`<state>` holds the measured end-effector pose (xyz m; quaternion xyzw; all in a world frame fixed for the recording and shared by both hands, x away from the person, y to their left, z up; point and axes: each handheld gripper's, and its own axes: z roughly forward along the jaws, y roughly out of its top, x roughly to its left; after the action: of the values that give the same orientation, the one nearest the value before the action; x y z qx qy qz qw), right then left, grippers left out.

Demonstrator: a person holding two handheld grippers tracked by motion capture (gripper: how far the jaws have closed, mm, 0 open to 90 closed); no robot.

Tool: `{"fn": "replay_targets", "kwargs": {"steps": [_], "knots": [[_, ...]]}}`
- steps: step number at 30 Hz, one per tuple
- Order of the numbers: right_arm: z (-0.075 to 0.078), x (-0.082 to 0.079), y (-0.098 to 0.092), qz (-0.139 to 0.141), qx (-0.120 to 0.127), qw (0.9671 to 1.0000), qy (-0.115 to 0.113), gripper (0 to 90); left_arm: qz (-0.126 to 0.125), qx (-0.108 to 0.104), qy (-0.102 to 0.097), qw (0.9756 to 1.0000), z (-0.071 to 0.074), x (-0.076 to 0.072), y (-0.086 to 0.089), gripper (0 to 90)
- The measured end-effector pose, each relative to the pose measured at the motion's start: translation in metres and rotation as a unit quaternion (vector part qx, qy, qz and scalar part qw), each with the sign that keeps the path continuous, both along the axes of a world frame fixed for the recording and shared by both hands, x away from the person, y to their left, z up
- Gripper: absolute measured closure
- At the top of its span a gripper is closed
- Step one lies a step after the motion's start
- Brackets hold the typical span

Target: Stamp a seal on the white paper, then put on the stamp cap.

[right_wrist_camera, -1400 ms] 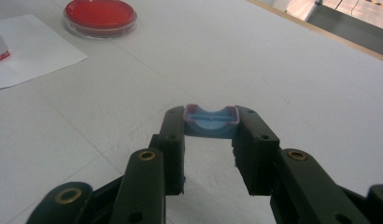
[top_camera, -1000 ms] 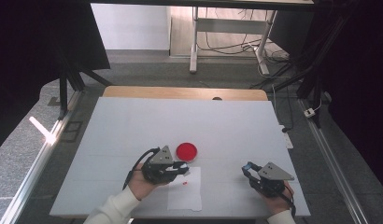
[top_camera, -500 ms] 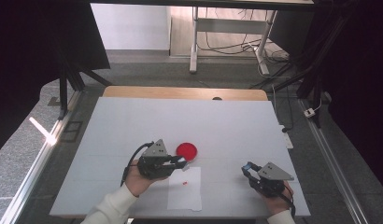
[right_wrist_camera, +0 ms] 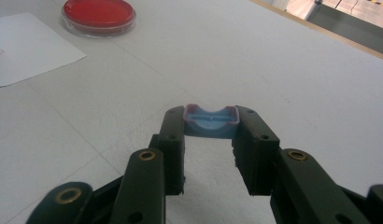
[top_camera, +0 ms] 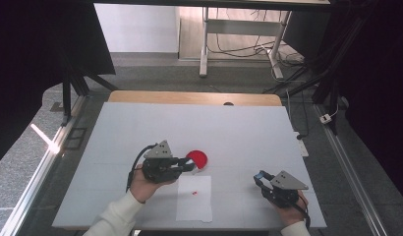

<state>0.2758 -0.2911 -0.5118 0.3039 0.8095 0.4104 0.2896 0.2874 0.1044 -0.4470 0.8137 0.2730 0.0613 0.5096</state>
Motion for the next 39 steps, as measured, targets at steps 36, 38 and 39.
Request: {"fn": "replay_targets", "kwargs": {"steps": [36, 38, 39], "knots": [[-0.005, 0.001, 0.039, 0.046, 0.008, 0.9988, 0.013, 64.8, 0.002, -0.009, 0.001, 1.0, -0.001, 0.002, -0.004, 75.4], [-0.006, 0.002, 0.042, 0.048, 0.007, 0.9987, 0.013, 64.7, 0.002, -0.008, 0.001, 1.0, -0.001, 0.002, -0.004, 75.4], [-0.006, 0.002, 0.044, 0.052, 0.008, 0.9986, 0.01, 64.7, 0.002, -0.008, 0.001, 1.0, -0.001, 0.003, -0.004, 75.4]]}}
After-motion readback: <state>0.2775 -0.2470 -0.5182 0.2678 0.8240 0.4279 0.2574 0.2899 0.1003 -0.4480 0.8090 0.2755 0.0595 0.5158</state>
